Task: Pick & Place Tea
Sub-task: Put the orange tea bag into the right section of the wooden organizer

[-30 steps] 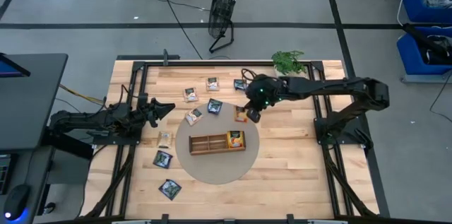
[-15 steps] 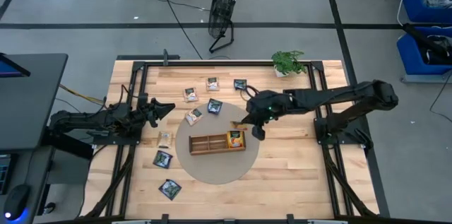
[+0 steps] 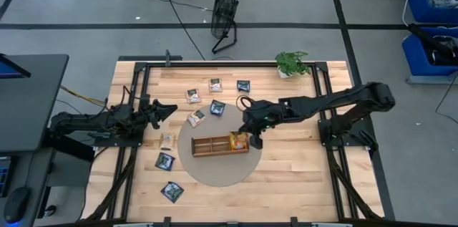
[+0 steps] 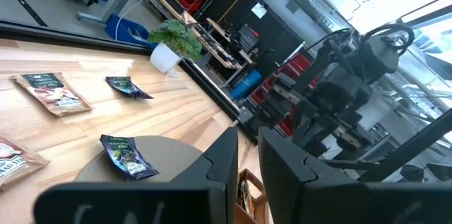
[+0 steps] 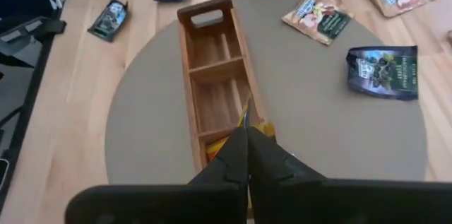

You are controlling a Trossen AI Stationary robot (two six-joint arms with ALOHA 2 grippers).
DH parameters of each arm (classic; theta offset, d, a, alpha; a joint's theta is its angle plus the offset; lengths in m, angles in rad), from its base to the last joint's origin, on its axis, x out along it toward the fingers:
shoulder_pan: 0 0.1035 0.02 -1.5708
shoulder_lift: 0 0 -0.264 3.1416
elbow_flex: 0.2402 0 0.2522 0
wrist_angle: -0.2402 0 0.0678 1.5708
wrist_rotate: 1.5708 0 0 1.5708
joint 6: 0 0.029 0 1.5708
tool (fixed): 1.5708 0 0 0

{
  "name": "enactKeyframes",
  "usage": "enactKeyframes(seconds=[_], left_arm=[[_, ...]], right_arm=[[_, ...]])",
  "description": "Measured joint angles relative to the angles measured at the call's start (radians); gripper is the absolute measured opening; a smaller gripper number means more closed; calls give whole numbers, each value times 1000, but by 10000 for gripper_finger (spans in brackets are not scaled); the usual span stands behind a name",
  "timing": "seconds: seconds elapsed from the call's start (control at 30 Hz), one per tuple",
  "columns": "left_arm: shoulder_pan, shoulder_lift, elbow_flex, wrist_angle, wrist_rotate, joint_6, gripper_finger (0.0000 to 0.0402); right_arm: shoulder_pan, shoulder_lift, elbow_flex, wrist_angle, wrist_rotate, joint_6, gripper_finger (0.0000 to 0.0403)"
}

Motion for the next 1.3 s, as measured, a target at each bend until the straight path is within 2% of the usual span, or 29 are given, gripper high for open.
enactKeyframes(seconds=[0.47, 0.7, 1.0, 1.3], left_arm=[[0, 1, 0, 1, 0, -1, 60], [0, 25, 0, 5, -1, -1, 60], [0, 33, 0, 5, 0, -27, 60], [0, 33, 0, 6, 0, -27, 60]], right_arm=[[9, 55, -8, 40, -15, -26, 0], [9, 75, -9, 127, -11, -27, 0], [20, 118, -8, 85, -12, -27, 0], [33, 126, -8, 7, 90, -60, 0]])
